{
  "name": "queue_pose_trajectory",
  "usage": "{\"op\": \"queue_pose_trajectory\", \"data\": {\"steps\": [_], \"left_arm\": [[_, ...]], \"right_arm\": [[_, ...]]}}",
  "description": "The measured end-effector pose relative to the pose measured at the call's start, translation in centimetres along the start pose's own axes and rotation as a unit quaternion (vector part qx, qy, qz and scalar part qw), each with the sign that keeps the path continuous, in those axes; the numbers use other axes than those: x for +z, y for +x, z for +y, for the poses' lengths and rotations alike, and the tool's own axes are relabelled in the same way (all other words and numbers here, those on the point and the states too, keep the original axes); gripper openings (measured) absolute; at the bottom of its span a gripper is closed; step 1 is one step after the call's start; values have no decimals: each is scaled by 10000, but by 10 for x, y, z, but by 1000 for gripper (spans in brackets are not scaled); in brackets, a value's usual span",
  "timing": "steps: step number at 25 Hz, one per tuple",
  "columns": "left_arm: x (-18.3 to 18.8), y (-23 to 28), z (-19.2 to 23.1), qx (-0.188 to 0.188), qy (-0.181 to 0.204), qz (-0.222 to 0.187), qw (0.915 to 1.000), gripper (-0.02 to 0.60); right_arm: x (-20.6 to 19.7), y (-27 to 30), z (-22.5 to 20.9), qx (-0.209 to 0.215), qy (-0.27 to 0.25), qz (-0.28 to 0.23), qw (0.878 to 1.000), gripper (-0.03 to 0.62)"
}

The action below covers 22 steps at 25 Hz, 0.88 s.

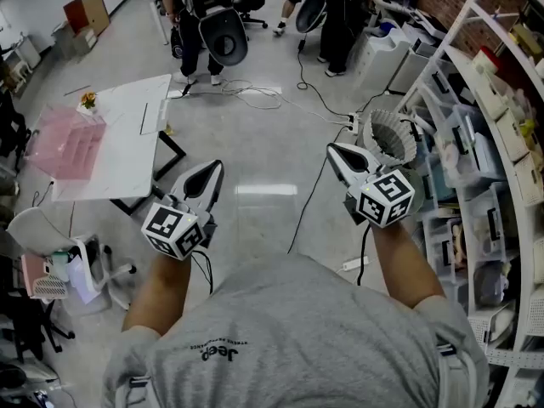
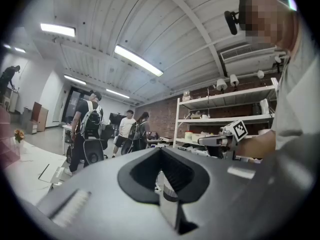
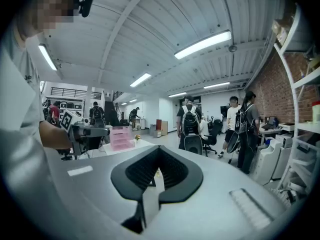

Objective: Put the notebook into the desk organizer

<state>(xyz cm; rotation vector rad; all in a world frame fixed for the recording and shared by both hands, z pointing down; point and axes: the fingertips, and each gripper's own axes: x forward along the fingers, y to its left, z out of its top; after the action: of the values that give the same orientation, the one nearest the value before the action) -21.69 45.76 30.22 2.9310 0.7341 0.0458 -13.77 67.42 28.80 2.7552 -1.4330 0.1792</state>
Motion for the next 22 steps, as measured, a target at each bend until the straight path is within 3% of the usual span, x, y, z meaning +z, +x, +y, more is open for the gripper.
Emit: {"op": "queue_pose_trajectory", "data": {"steps": [4, 13, 14, 15, 16, 18, 22], "left_arm": [[0, 5, 0, 11, 2, 11, 10000, 8], [3, 19, -7, -57, -18, -37, 10000, 29], [3, 23, -10, -107, -10, -23, 9999, 88], [3, 26, -14, -160, 8, 10, 9999, 267], [3, 30, -18, -205, 37, 47, 9998, 342], [1, 37, -26, -226, 95, 91, 9997, 425], [0, 51, -47, -127, 175, 114, 9997, 472]], "right_arm": [[0, -2, -9, -15, 201, -95, 9998, 3], [-2, -4, -20, 22, 112, -50, 9999, 5], [-2, -5, -21, 44, 117, -49, 9999, 5], [-2, -6, -23, 69, 121, -49, 9999, 5], [-3, -8, -25, 96, 119, -51, 9999, 5], [-2, -14, -29, 153, 101, -54, 9998, 5], [-1, -30, -42, 285, 72, -59, 9996, 5]]}}
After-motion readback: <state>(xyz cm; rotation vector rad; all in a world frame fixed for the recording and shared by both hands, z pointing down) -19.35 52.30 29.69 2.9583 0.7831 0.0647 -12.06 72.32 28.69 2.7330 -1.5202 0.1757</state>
